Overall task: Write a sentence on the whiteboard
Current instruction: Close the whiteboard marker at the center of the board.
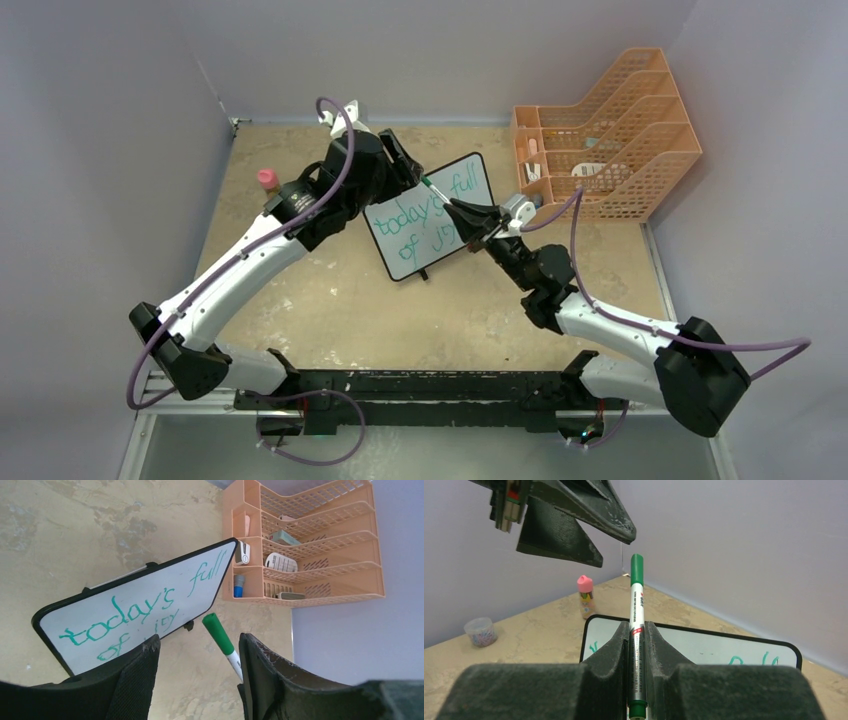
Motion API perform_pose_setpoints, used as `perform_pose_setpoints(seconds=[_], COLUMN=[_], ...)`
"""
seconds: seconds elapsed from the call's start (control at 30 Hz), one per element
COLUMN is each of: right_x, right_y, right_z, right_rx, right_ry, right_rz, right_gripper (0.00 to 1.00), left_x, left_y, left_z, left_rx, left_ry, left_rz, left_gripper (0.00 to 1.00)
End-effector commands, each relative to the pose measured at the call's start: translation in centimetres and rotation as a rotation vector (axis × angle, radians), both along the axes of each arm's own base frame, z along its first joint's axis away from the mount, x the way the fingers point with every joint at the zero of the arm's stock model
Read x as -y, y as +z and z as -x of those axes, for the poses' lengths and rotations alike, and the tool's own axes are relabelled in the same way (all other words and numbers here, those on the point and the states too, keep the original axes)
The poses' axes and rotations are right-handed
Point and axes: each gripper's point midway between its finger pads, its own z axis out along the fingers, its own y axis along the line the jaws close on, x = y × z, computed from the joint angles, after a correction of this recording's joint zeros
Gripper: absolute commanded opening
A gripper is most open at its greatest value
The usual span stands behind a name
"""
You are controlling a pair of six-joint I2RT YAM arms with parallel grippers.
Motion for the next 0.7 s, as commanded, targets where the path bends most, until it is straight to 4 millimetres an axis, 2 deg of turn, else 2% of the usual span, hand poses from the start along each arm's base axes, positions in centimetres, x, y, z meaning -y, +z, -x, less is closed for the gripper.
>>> perform_pose_setpoints(seconds=[0.0, 0.23, 0.3, 0.43, 0.67], right_x=[0.7, 0.4, 0.4, 0.3, 0.1], right_y=[2.5, 2.2, 2.2, 2.2, 2.1], right_z=[0.5, 0.6, 0.6, 0.8, 1.1], right_rx=[0.102, 0.112, 0.114, 0.12, 0.125], right_ry=[-0.036, -0.07, -0.077, -0.09, -0.094], right_rz=[-0.036, -0.008, -0.011, -0.01, -0.007], right_gripper=[0.0, 0.0, 0.0, 0.0, 0.0], left_x=[1.4, 2.9, 3.0, 2.9, 2.4], left_y=[2.3, 2.1, 1.4, 0.1, 0.0], left_z=[-0.6, -1.0, -1.0, -0.9, -1.5], left_rx=[-0.005, -0.045, -0.072, -0.112, -0.102], left_ry=[0.005, -0.02, -0.015, 0.009, 0.058], left_rz=[0.208, 0.246, 0.251, 0.257, 0.273], left_gripper=[0.55, 0.5, 0.5, 0.49, 0.45])
